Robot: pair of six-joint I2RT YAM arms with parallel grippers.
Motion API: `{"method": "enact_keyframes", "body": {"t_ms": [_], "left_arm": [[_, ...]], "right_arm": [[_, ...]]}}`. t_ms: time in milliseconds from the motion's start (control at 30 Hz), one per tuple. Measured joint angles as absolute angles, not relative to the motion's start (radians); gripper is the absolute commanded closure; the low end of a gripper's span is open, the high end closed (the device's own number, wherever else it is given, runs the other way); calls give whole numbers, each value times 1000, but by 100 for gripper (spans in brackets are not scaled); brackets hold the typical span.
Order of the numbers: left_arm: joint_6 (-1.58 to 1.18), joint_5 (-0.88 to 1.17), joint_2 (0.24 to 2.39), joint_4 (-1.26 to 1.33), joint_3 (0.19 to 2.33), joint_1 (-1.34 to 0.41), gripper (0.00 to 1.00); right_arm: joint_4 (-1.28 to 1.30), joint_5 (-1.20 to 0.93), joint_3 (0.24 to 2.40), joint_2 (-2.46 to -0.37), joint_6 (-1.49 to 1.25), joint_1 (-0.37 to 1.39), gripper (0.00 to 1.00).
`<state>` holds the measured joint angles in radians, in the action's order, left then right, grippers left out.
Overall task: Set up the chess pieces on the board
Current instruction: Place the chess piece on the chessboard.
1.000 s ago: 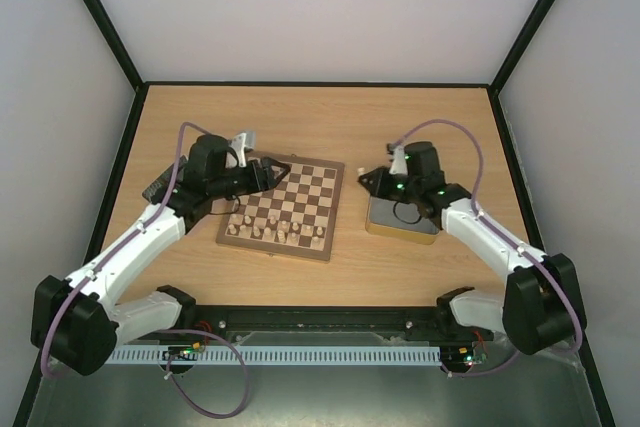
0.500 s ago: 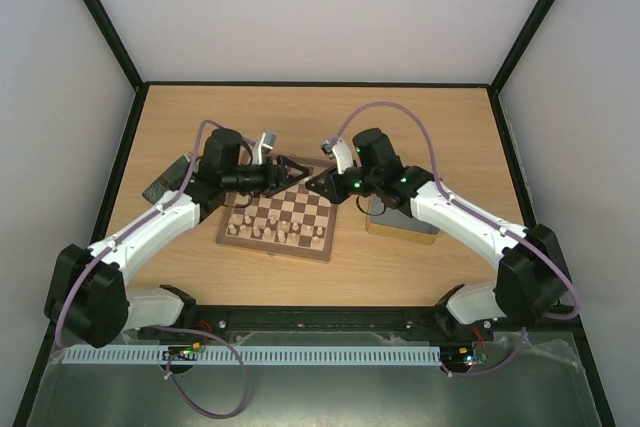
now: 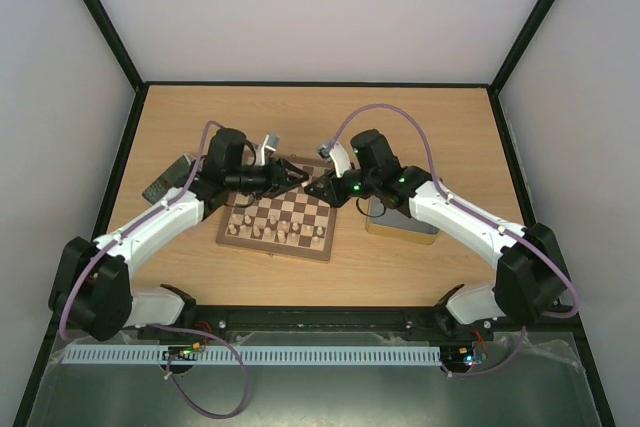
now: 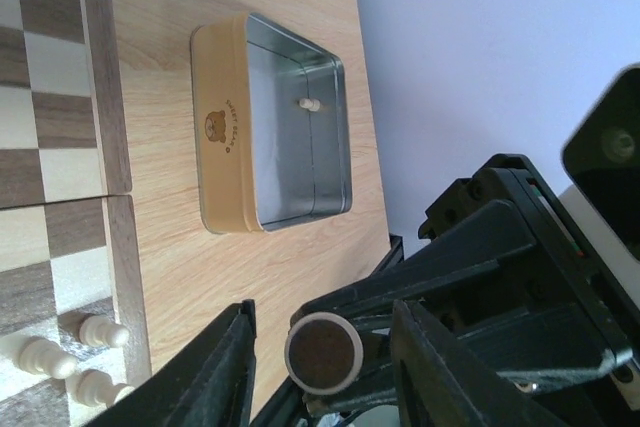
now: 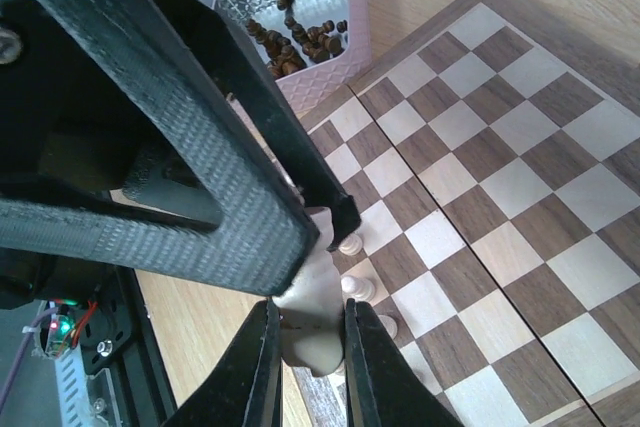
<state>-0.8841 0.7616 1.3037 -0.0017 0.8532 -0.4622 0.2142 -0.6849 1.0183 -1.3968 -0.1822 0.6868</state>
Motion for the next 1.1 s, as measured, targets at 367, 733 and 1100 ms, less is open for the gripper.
{"method": "enact_keyframes", "body": {"t_ms": [367, 733, 1100], "left_arm": [[-915, 764, 1316, 7, 854, -474, 86], [-1197, 726, 1231, 183, 847, -478, 85], [-1401, 661, 1213, 406, 836, -489, 85]], "right_arm": [[197, -690, 1018, -1393, -206, 688, 59], [-353, -538, 684, -1122, -841, 688, 39], [-710, -467, 672, -1186, -1382, 688, 58]]}}
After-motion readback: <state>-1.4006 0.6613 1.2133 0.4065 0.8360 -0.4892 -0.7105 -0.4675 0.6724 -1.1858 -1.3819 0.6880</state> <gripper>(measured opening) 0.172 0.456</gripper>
